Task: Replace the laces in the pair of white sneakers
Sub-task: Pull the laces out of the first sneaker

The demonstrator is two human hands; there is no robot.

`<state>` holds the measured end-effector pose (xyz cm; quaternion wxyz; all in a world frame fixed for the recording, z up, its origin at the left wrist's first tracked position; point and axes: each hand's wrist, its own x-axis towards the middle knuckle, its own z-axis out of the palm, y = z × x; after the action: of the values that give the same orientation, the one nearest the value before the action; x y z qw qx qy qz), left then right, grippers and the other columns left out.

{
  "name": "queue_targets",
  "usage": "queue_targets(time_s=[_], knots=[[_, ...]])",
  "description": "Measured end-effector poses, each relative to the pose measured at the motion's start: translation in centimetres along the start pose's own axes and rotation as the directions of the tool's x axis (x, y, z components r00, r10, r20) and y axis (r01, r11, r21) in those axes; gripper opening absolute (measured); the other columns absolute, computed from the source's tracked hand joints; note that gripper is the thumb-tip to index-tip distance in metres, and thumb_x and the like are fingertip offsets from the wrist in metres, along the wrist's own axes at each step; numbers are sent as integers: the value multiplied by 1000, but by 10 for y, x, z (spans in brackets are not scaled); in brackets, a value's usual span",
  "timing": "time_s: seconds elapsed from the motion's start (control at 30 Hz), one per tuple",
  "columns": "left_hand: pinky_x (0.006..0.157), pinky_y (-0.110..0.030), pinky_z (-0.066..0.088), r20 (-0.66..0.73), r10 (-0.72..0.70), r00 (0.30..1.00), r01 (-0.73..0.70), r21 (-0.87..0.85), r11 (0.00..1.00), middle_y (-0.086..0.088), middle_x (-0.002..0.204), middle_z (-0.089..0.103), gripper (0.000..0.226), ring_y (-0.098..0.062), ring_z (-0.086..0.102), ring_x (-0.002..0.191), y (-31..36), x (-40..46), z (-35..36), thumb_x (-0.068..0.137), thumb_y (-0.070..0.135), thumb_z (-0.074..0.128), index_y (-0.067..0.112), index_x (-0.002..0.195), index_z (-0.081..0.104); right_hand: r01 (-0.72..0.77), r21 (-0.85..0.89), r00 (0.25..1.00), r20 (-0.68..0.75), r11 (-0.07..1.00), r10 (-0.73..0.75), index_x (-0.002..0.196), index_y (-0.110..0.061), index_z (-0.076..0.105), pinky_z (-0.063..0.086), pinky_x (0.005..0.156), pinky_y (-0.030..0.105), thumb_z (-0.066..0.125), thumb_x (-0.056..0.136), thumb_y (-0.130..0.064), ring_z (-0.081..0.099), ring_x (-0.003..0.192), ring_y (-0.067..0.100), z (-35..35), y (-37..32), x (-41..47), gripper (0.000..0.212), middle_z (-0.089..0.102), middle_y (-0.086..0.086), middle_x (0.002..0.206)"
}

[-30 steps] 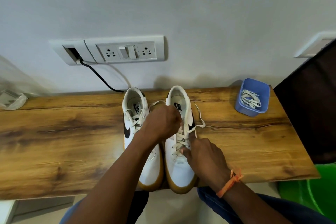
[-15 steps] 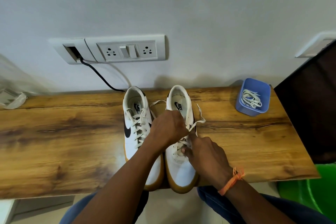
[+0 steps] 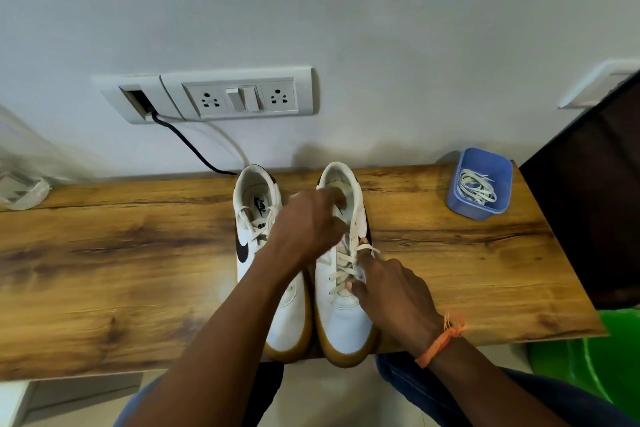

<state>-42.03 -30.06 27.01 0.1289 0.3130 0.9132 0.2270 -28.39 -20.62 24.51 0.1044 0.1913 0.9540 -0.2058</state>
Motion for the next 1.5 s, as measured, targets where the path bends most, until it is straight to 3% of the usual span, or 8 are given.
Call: queue_targets(time_s=[0.2, 0.47, 0.67, 0.93, 1.1, 1.3, 1.4, 1.5], knots=[[73, -33, 49, 70, 98, 993, -114, 267, 957, -5, 107, 69, 24, -26, 65, 101, 1, -6, 9, 92, 28, 61, 24, 114, 70, -7, 16, 1000, -1, 1000, 7, 132, -26, 41, 47, 74, 32, 49, 97, -45, 63, 102, 27, -1, 0, -1, 40, 62, 6, 116], [67, -31, 51, 145, 103, 984, -135, 232, 963, -4, 102, 70, 27, -25, 66, 97, 0, -6, 23, 85, 32, 68, 23, 111, 72, 1, 24, 1000, -18, 1000, 0, 128, -26, 42, 48, 72, 32, 51, 96, -44, 64, 99, 28, 0, 1, -1, 38, 63, 7, 112], [65, -35, 56, 152, 141, 978, -150, 53, 987, -1, 80, 72, 16, -23, 67, 78, -7, -2, 17, 80, 22, 61, 19, 84, 77, -10, 18, 1000, 2, 1000, 10, 129, -25, 43, 48, 73, 32, 50, 96, -45, 64, 99, 28, 0, 2, -1, 39, 64, 6, 112], [51, -31, 48, -253, -244, 936, 192, -213, 958, -2, 50, 58, 21, -19, 60, 54, -29, 3, -23, 72, 21, 63, 11, 55, 61, -52, 24, 996, 71, 998, 51, 152, -27, 21, 49, 80, 35, 47, 97, -48, 61, 107, 28, 3, 5, 2, 65, 60, 6, 122], [51, -35, 51, -273, -327, 905, 261, -249, 932, -5, 50, 57, 22, -26, 60, 54, -20, 0, -15, 69, 25, 55, 8, 55, 55, -69, 33, 994, 85, 997, 66, 154, -25, 17, 50, 81, 35, 49, 96, -49, 60, 108, 28, 1, 5, 2, 69, 60, 6, 123], [49, -25, 40, -240, -365, 899, 316, -219, 923, -3, 49, 50, 29, -24, 50, 49, -26, -2, -12, 72, 29, 55, 4, 58, 53, 10, 51, 996, 87, 999, -14, 150, -34, -22, 52, 69, 34, 51, 98, -41, 63, 82, 22, 0, 4, 0, 90, 64, 7, 105], [61, -35, 52, -246, -348, 905, 319, -148, 936, -1, 71, 63, 15, -23, 60, 65, -21, 0, -9, 77, 23, 56, 9, 76, 60, 20, 65, 995, 95, 998, -27, 151, -35, -19, 51, 71, 34, 51, 97, -43, 63, 88, 24, 0, 7, 2, 88, 62, 8, 111], [65, -32, 49, -176, -197, 964, 178, -117, 977, 5, 92, 63, 19, -20, 62, 77, -8, 1, -7, 77, 18, 62, 19, 96, 63, 60, 133, 998, 19, 989, -63, 153, -33, 12, 49, 72, 33, 53, 96, -40, 63, 101, 24, -8, 19, 8, 71, 61, 1, 122]])
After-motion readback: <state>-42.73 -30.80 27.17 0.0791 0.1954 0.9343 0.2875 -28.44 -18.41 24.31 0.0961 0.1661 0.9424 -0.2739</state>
